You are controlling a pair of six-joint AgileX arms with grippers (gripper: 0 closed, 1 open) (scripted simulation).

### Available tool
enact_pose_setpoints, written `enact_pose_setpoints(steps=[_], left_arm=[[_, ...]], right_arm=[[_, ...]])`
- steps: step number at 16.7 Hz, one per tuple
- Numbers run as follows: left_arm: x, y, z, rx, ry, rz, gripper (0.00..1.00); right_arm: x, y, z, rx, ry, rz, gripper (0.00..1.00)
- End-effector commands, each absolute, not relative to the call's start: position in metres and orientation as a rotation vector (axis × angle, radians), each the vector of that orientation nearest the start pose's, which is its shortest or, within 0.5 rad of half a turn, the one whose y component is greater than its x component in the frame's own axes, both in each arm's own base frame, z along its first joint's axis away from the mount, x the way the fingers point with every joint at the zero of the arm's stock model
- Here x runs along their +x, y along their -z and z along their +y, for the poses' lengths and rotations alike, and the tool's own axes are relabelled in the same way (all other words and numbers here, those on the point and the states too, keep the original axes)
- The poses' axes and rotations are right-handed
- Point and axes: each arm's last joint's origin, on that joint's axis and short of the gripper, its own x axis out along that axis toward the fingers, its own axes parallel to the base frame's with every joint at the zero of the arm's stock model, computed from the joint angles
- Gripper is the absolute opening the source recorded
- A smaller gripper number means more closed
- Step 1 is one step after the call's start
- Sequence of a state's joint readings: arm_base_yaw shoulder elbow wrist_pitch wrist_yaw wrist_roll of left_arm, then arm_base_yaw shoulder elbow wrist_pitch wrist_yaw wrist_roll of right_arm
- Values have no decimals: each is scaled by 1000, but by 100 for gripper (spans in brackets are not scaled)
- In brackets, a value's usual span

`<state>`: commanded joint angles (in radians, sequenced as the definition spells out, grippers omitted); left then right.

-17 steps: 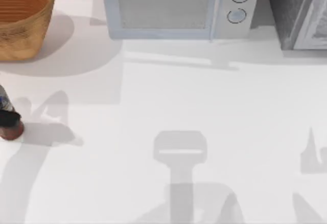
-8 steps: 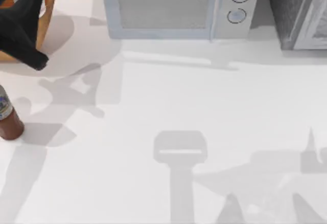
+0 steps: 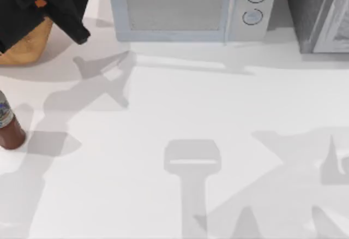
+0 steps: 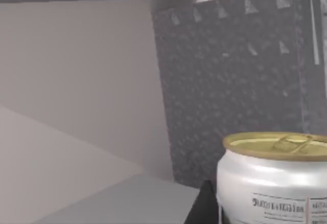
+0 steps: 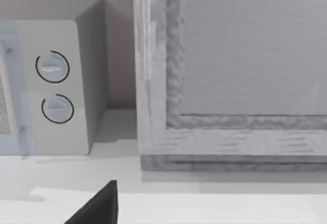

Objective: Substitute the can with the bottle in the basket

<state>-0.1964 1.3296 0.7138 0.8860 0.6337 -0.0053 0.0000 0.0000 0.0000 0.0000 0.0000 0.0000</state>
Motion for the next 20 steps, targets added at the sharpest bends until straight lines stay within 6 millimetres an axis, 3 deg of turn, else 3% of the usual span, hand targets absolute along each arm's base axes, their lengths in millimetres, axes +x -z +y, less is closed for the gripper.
enact_pose_setpoints(steps=[8, 14, 20], left_arm=[[340, -250, -107, 67, 1030, -283, 0], [375, -194, -134, 65, 1181, -230, 0], [392, -127, -164, 60, 1355, -175, 0]], right_arm=[[106, -160, -1, 0, 0, 0, 100], [106, -160, -1, 0, 0, 0, 100], [106, -160, -1, 0, 0, 0, 100]])
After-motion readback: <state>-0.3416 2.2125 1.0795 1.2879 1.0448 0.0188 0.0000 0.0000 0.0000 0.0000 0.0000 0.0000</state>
